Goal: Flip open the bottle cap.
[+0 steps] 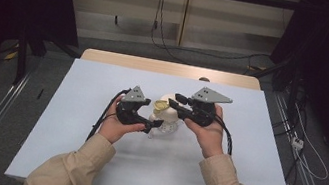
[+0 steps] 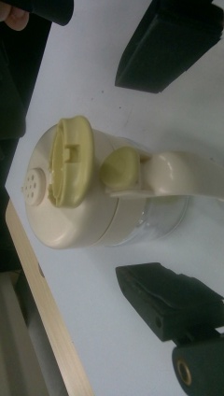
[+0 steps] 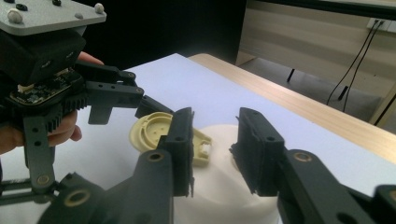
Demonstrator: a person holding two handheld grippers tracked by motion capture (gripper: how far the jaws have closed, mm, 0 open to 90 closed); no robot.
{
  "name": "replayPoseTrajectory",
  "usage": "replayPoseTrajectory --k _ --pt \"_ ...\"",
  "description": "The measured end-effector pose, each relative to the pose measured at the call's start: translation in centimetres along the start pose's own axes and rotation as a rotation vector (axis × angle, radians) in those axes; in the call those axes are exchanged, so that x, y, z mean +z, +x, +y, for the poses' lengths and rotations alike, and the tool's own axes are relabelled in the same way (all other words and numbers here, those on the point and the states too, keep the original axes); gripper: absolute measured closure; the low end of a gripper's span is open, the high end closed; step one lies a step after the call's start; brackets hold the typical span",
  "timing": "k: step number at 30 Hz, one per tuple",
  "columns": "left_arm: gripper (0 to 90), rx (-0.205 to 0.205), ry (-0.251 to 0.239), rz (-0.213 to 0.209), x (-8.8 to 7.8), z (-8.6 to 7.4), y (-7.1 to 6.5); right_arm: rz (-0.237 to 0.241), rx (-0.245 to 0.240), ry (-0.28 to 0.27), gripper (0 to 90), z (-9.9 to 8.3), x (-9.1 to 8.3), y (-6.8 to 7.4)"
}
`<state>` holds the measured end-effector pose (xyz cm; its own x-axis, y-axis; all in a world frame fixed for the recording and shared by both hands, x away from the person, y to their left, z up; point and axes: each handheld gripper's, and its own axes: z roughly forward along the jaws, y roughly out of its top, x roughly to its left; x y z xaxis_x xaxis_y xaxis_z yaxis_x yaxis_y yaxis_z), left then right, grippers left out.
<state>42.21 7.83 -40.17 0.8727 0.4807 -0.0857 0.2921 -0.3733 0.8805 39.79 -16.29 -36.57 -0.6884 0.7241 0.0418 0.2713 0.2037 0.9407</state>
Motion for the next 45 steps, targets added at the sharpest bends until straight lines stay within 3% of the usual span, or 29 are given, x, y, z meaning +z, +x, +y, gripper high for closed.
replayPoseTrajectory --k 1,8,16,26,30,35,41,45 --pt "8.1 0.000 0.001 0.002 -0.2 -0.1 0.0 -0.008 0.009 -0.001 54.6 -0.1 -0.1 0.0" --pt "7.2 -0.005 -0.007 0.007 -1.4 -0.6 0.0 -0.014 0.059 0.004 38.9 -0.8 -0.9 0.0" --pt "7.2 -0.012 0.000 0.008 -2.4 -1.5 0.2 -0.019 0.075 0.013 27.6 -1.7 -1.8 0.3" --pt "7.1 -0.005 0.012 0.038 -4.2 -3.1 0.5 -0.044 0.061 0.029 18.1 -3.1 -2.9 1.0" --pt "7.4 0.018 0.025 0.044 -5.5 -3.7 0.8 -0.053 0.062 0.036 13.7 -3.8 -3.4 0.7" --pt "7.3 0.012 0.026 0.051 -6.9 -4.6 1.2 -0.066 0.080 0.048 13.3 -5.3 -4.3 0.2" --pt "7.3 0.021 0.036 0.072 -7.8 -5.1 0.9 -0.091 0.097 0.025 11.3 -6.1 -5.7 0.1" --pt "7.3 0.005 0.015 0.066 -8.5 -5.5 0.7 -0.095 0.093 0.028 11.3 -6.7 -6.6 0.4"
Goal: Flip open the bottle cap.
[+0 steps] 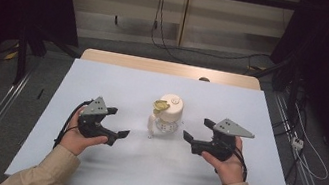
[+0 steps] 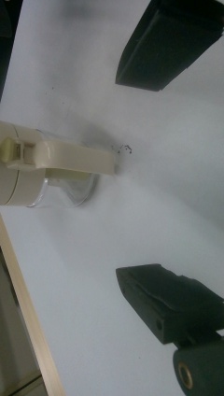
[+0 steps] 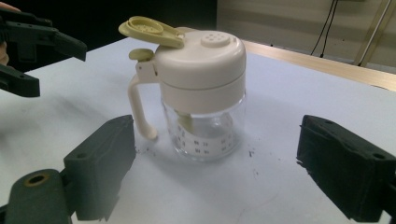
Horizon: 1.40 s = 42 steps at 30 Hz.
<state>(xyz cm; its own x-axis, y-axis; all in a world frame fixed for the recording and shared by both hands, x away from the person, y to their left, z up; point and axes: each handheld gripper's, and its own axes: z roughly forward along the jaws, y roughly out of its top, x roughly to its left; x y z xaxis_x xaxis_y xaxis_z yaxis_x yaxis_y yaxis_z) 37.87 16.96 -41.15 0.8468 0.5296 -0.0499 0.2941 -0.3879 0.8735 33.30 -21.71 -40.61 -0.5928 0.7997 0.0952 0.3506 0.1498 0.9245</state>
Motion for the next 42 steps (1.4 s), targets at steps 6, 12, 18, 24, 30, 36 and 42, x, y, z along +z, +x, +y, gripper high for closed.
replayPoseTrajectory --k 6,12,18,24,30,36,42 --pt "7.3 -0.017 -0.007 0.005 -1.2 -0.6 0.3 -0.009 0.002 0.006 11.3 -0.8 -0.9 0.0" --pt "7.3 -0.034 -0.012 0.020 -2.3 -1.3 0.8 -0.014 0.006 0.023 11.6 -1.7 -1.1 0.0" --pt "7.4 -0.044 -0.010 0.029 -3.1 -2.1 0.9 -0.019 0.005 0.028 11.7 -2.1 -1.6 -0.1" --pt "7.5 -0.047 -0.008 0.028 -3.8 -2.7 1.0 -0.027 0.015 0.032 11.7 -3.0 -2.3 -0.2" --pt "7.5 -0.048 -0.007 0.033 -4.1 -3.2 0.9 -0.025 0.022 0.041 11.6 -3.7 -2.9 -0.4" --pt "7.5 -0.049 -0.008 0.030 -4.6 -3.8 0.9 -0.035 0.030 0.042 11.6 -4.3 -3.4 -0.6" --pt "7.3 -0.052 -0.012 0.033 -5.0 -4.1 1.0 -0.041 0.028 0.052 11.7 -4.9 -3.7 -0.8"
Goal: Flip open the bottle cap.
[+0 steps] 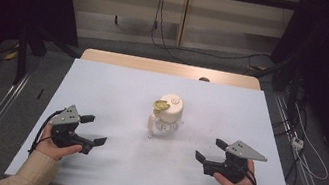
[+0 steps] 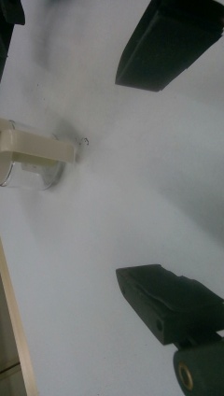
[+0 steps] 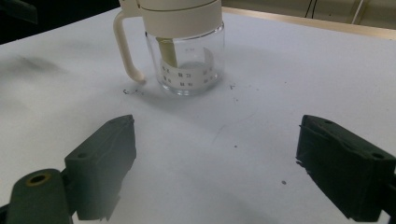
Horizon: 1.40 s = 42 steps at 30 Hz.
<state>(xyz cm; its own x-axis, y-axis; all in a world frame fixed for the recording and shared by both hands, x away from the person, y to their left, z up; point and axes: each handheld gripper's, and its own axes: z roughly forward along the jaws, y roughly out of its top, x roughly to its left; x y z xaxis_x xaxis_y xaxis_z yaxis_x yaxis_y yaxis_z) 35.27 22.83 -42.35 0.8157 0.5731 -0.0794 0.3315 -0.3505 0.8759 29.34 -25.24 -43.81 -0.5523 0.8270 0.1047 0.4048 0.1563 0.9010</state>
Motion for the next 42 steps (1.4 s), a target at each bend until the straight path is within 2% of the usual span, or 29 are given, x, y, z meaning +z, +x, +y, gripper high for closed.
replayPoseTrajectory --k 7,19,42 --pt "7.4 -0.005 0.007 0.006 -0.3 -0.4 0.0 -0.008 -0.010 0.000 11.8 -0.5 -0.5 -0.1" --pt "7.4 -0.026 0.006 0.015 -0.7 -1.0 0.3 -0.028 0.001 0.003 12.1 -1.5 -1.7 -0.9" --pt "7.5 -0.035 0.004 0.021 -0.8 -1.4 0.4 -0.048 -0.012 0.006 12.2 -2.3 -2.4 -1.1"
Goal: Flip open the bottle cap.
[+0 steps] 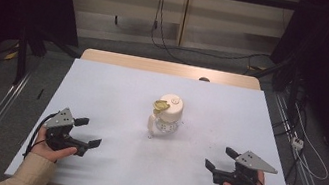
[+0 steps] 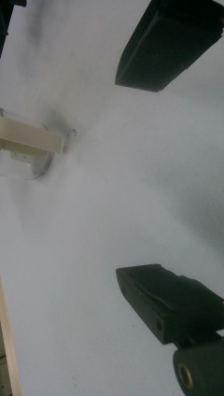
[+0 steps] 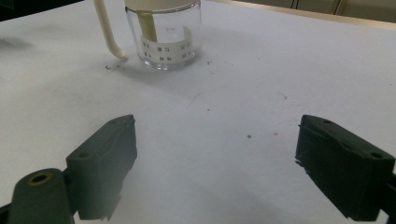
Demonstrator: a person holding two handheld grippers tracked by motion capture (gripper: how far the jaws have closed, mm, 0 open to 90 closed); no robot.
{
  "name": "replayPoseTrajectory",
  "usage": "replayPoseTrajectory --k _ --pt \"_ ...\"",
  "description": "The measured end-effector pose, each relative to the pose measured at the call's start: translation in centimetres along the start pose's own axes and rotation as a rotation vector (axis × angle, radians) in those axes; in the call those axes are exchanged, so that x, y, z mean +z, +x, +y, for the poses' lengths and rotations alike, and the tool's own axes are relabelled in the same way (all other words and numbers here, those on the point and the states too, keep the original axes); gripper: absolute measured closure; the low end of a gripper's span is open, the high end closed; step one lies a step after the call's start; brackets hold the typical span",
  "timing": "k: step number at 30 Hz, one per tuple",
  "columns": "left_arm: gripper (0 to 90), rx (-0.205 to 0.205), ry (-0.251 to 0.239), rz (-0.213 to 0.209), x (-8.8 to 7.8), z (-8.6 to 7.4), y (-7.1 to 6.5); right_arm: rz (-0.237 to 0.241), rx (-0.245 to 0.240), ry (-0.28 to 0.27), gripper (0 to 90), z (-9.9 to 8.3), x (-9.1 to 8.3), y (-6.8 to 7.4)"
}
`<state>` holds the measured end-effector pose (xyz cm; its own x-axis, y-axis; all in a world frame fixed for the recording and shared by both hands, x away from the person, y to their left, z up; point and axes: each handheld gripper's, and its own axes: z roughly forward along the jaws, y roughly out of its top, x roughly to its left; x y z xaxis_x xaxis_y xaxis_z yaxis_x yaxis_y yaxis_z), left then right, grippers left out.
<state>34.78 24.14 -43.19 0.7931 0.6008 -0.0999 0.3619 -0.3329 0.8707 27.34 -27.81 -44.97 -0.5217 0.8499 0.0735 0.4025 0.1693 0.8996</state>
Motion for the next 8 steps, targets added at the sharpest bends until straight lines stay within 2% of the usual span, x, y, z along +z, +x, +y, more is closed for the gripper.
replayPoseTrajectory --k 3,8 --pt "7.5 -0.007 -0.002 -0.003 0.05 0.00 0.01 -0.001 -0.005 -0.002 12.2 -0.04 -0.04 -0.06" --pt "7.5 0.004 0.011 -0.004 0.24 0.03 -0.10 -0.004 -0.010 -0.001 12.1 -0.09 0.07 -0.11"
